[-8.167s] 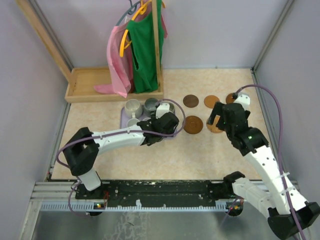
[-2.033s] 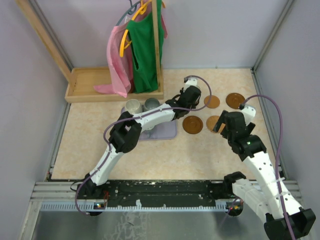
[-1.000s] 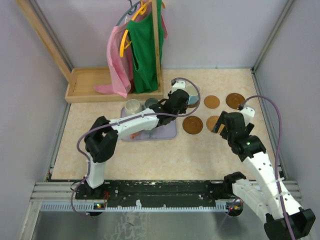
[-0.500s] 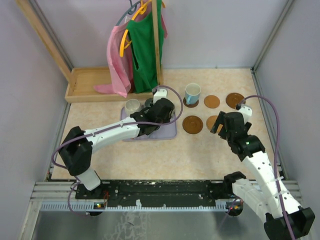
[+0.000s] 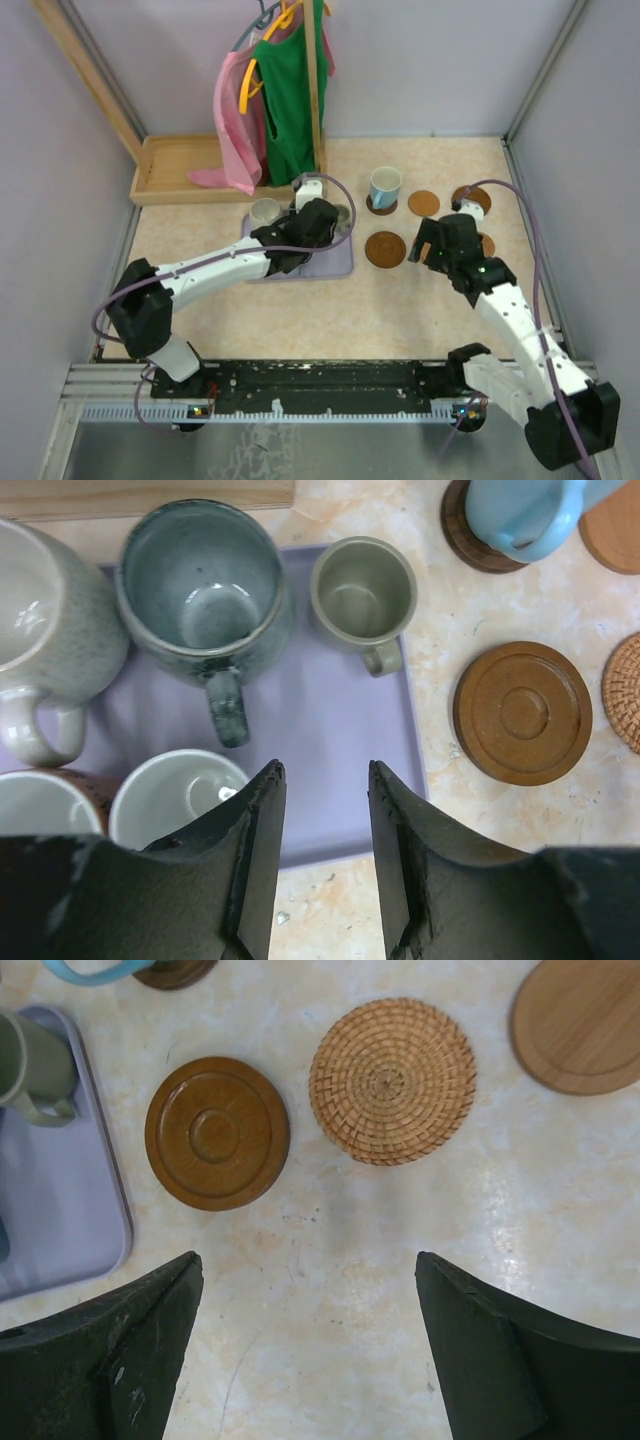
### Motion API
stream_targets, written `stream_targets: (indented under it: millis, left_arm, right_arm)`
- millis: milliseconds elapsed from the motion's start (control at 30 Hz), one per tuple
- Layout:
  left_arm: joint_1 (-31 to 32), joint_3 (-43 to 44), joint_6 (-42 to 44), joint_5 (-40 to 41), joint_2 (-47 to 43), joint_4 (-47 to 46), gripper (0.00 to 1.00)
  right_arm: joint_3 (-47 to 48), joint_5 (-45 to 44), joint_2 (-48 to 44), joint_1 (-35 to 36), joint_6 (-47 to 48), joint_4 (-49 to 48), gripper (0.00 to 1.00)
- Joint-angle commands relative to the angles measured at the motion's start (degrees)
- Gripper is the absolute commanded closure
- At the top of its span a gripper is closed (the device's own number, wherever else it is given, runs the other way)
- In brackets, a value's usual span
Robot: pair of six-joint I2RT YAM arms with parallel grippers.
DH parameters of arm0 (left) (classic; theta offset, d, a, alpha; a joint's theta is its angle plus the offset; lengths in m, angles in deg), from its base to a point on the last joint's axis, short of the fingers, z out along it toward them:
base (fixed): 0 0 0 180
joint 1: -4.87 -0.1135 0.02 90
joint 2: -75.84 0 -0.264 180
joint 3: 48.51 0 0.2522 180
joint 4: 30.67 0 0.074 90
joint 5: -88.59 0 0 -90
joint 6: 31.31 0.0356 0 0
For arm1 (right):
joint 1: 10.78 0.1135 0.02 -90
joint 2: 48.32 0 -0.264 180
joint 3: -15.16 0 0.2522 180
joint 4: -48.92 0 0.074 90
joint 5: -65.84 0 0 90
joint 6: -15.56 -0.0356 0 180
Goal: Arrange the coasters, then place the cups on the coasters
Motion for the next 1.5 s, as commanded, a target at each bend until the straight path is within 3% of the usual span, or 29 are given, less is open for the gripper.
stream_targets:
  millis: [0, 267, 500, 567, 733, 933, 1100, 1467]
  left_arm:
    - [-2.3, -2.9, -0.4, 0.9, -6.0, 0.6, 0.55]
    - [-6.9, -8.4, 1.6, 0.7, -14.4, 1.1, 0.45]
    - [-8.7, -10.9, 3.8, 2.0, -19.8, 2.2, 0.08]
    - [-9.3, -11.2, 4.2, 2.0, -20.9, 2.6, 0.01]
    - [-11.2, -12.1, 4.7, 0.3, -23.4, 3.4, 0.0]
    - [-13.1, -13.2, 4.6, -0.8, -25.9, 5.2, 0.0]
    - [-13.9, -14.7, 4.7, -1.4, -27.7, 5.7, 0.0]
    - [-15.5, -15.0, 5.8, -1.9, -29.4, 6.5, 0.0]
  right_arm:
    - [2.6, 5.8, 5.6, -0.2, 0.8, -5.9, 0.14]
    - [9.0, 1.7, 18.4, 8.3, -0.6, -11.5, 0.16]
    - [15.8, 1.6, 30.0, 13.6, -1.0, -14.2, 0.16]
    - [18.3, 1.7, 33.3, 14.9, -0.2, -14.4, 0.16]
    - [24.9, 1.2, 41.8, 17.7, 1.6, -14.1, 0.18]
    - [30.3, 0.8, 49.7, 19.0, 3.6, -14.3, 0.3]
    - [31.0, 0.1, 52.1, 19.8, 4.7, -16.2, 0.42]
    - [33.1, -1.0, 56.3, 20.4, 6.9, -18.0, 0.51]
